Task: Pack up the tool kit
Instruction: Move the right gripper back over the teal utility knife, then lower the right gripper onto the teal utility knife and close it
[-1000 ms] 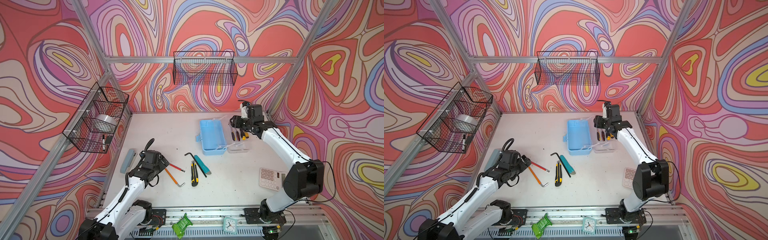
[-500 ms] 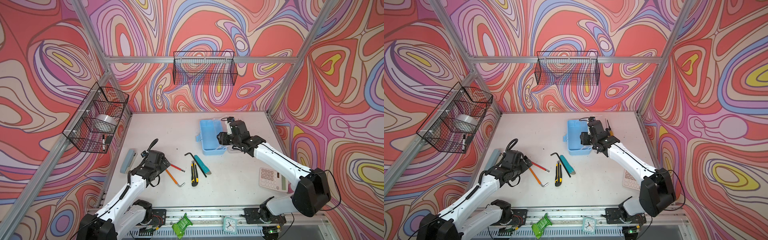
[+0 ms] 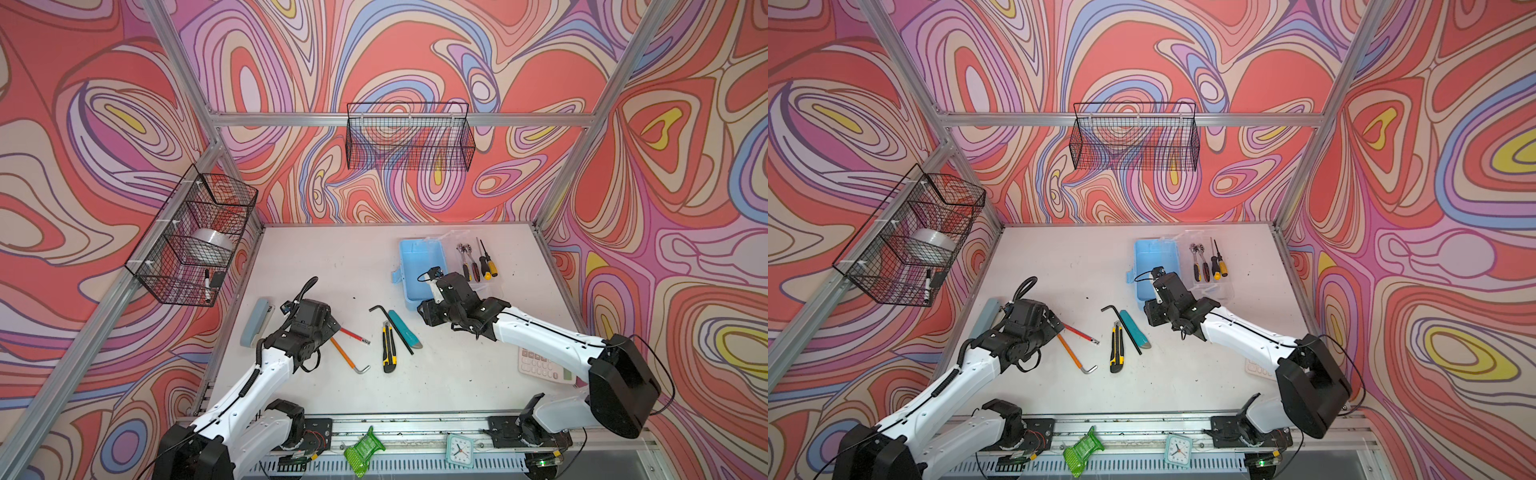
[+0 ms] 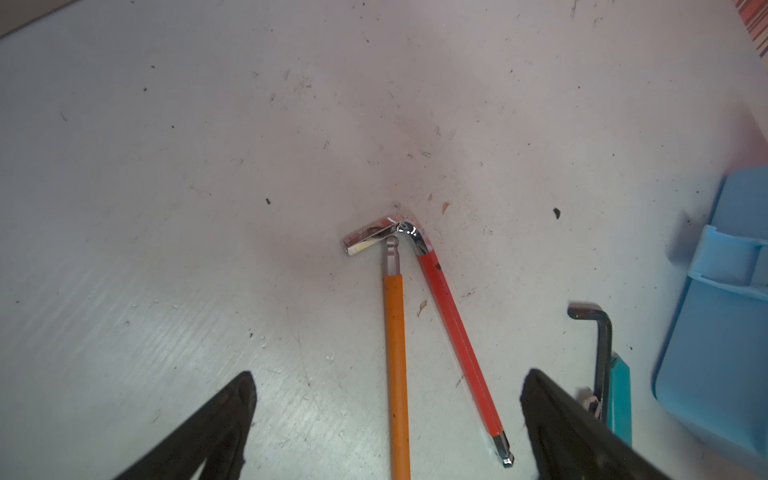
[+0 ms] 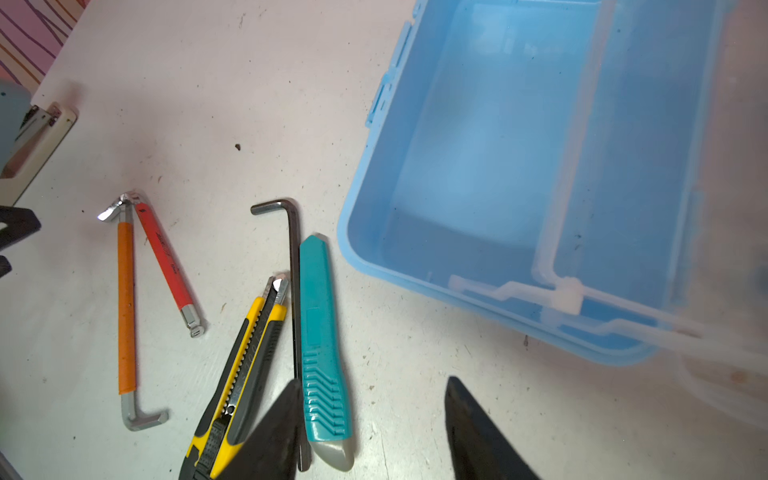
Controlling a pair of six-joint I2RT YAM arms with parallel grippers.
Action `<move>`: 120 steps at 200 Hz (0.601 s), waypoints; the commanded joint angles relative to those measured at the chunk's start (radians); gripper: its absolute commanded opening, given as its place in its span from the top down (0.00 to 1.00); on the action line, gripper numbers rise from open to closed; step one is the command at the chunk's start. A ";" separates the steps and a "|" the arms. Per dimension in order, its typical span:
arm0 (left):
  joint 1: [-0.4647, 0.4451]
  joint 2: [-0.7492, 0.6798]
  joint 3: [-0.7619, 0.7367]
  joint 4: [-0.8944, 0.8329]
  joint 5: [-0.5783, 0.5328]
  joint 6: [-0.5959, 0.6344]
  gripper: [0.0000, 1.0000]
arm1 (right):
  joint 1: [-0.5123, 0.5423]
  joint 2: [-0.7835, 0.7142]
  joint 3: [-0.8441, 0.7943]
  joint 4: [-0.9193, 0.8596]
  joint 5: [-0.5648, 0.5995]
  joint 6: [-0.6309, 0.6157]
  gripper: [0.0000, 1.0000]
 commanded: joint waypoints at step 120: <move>-0.011 -0.004 0.043 -0.051 -0.030 -0.012 0.00 | 0.164 0.274 0.103 -0.033 0.064 -0.054 0.45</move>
